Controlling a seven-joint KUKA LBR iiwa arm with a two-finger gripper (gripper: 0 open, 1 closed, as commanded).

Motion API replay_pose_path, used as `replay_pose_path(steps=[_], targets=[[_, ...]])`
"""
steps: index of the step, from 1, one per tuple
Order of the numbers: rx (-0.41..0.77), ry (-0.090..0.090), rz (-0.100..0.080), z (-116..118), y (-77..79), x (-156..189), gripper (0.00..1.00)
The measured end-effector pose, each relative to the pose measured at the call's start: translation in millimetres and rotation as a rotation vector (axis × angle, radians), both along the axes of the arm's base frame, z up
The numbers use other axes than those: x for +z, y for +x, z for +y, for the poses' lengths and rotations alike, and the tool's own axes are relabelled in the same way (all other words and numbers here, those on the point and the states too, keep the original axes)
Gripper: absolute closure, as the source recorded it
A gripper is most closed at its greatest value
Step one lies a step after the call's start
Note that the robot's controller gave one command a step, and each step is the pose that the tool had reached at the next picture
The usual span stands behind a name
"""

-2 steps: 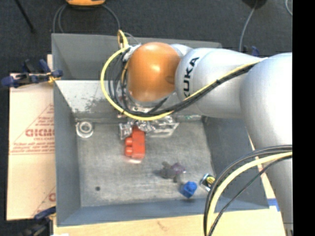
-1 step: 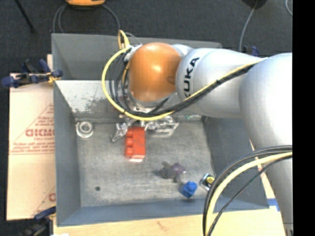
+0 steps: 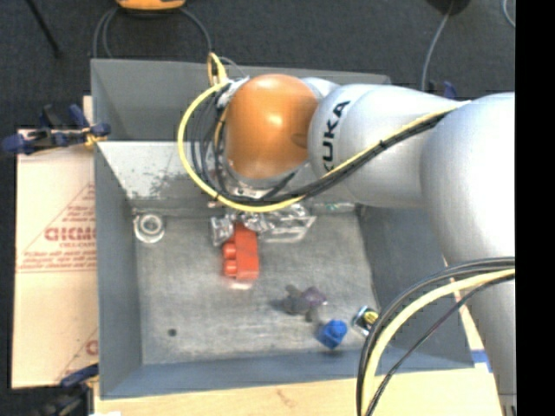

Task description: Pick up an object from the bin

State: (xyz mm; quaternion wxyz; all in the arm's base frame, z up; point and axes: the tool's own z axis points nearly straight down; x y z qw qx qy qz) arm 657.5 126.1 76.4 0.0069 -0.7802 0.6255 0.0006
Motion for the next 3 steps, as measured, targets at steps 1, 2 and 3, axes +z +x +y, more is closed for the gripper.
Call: replay_pose_path(steps=[1,2,3], targets=[[-0.027,-0.005,0.0,2.3,0.4,-0.2,1.0],[-0.03,-0.007,0.001,1.3,0.0,-1.6,0.0],[-0.031,-0.002,0.0,4.4,0.3,0.3,1.0]])
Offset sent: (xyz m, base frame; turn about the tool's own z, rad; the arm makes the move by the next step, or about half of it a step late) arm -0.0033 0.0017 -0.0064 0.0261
